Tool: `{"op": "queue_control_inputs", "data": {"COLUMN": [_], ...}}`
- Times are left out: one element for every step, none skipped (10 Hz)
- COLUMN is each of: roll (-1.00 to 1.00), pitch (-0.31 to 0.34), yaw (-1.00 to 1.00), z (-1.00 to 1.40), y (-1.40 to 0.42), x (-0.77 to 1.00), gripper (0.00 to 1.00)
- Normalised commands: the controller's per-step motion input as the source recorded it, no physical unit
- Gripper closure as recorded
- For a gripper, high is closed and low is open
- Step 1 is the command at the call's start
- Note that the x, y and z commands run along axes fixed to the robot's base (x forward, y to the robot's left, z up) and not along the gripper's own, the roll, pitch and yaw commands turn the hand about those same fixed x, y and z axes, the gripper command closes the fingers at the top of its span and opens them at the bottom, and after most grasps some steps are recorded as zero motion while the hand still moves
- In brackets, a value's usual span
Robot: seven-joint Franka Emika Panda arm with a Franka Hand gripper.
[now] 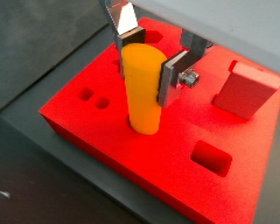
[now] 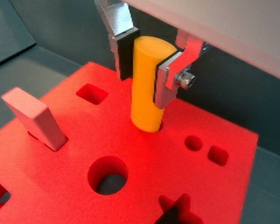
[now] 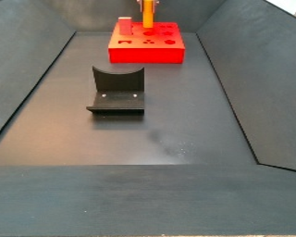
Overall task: Pick up the oval object. Move up. Place the oval object on the fixture. Regrasp the oval object. Move to above the board. Insert the oval object.
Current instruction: Insert the oval object.
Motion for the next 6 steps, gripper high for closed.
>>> {"op": "queue_control_inputs", "data": {"roll": [0.0,0.0,-0.03,-0.04,0.04,0.0], "pitch": [0.0,0.0,0.0,0.0,0.0,0.0], "yaw": [0.0,0.0,0.0,0.0,0.0,0.0], "z": [-0.4,-0.39,-0.3,-0.08,0.0,0.0], "y": [0.0,0.0,0.02,0.0,-0.03,0.0], "x": [0.0,0.01,0.01,0.0,0.0,0.0], "gripper": [1.0,1.0,1.0,1.0,1.0,1.0]}}
